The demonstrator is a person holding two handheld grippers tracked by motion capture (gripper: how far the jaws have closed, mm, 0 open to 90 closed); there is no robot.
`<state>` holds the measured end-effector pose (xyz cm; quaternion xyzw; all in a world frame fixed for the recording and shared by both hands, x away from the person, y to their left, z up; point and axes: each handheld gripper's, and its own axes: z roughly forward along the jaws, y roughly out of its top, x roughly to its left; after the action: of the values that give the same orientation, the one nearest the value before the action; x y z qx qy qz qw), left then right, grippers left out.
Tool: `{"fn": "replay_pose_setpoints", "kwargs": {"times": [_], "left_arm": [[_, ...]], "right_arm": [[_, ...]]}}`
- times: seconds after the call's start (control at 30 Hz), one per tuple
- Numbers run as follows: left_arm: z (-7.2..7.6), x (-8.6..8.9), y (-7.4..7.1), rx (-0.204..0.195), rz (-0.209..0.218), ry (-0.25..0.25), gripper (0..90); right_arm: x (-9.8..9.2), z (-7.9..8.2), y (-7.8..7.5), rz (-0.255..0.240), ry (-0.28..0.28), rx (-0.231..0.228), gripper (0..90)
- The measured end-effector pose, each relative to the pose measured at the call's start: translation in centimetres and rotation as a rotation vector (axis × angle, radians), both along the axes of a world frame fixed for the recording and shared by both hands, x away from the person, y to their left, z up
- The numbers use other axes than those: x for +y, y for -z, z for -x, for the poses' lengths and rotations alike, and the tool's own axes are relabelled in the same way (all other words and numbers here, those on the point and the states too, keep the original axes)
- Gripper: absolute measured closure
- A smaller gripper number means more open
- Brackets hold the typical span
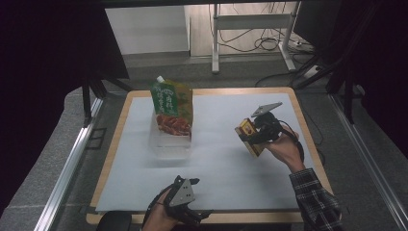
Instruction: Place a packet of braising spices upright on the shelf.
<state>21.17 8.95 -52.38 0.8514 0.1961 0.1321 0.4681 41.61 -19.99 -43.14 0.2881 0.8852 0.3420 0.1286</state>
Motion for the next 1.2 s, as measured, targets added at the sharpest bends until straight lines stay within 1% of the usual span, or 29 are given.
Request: {"fn": "replay_pose_setpoints", "kwargs": {"times": [0.13, 0.3, 0.47, 0.67, 0.87, 1.0, 1.13, 1.2], "left_arm": [[0.0, 0.1, 0.0, 0.003, 0.005, -0.001, 0.0], [-0.1, 0.1, 0.0, 0.003, 0.01, -0.002, 0.0], [-0.1, 0.2, -0.1, 0.008, 0.017, -0.004, 0.0], [-0.1, 0.2, -0.1, 0.006, 0.016, -0.001, 0.0], [0.0, 0.1, -0.1, 0.004, 0.013, 0.001, 0.0], [0.0, 0.1, -0.1, 0.006, 0.014, 0.0, 0.0], [0.0, 0.1, -0.1, 0.006, 0.013, 0.0, 0.0], [0.0, 0.1, -0.1, 0.007, 0.018, -0.002, 0.0]], "right_arm": [[0.3, 0.3, -0.6, -0.044, -0.006, -0.033, 32.0], [0.7, 0.5, -1.0, -0.079, -0.02, -0.058, 32.0], [1.1, 0.7, -1.4, -0.153, -0.048, -0.078, 32.0], [2.0, 0.8, -1.8, -0.219, -0.073, -0.11, 32.0], [3.0, 1.0, -2.1, -0.256, -0.091, -0.132, 32.0], [3.8, 1.1, -2.2, -0.274, -0.107, -0.151, 32.0], [4.6, 1.1, -2.3, -0.29, -0.123, -0.16, 32.0], [5.0, 1.1, -2.4, -0.298, -0.127, -0.169, 32.1]]}}
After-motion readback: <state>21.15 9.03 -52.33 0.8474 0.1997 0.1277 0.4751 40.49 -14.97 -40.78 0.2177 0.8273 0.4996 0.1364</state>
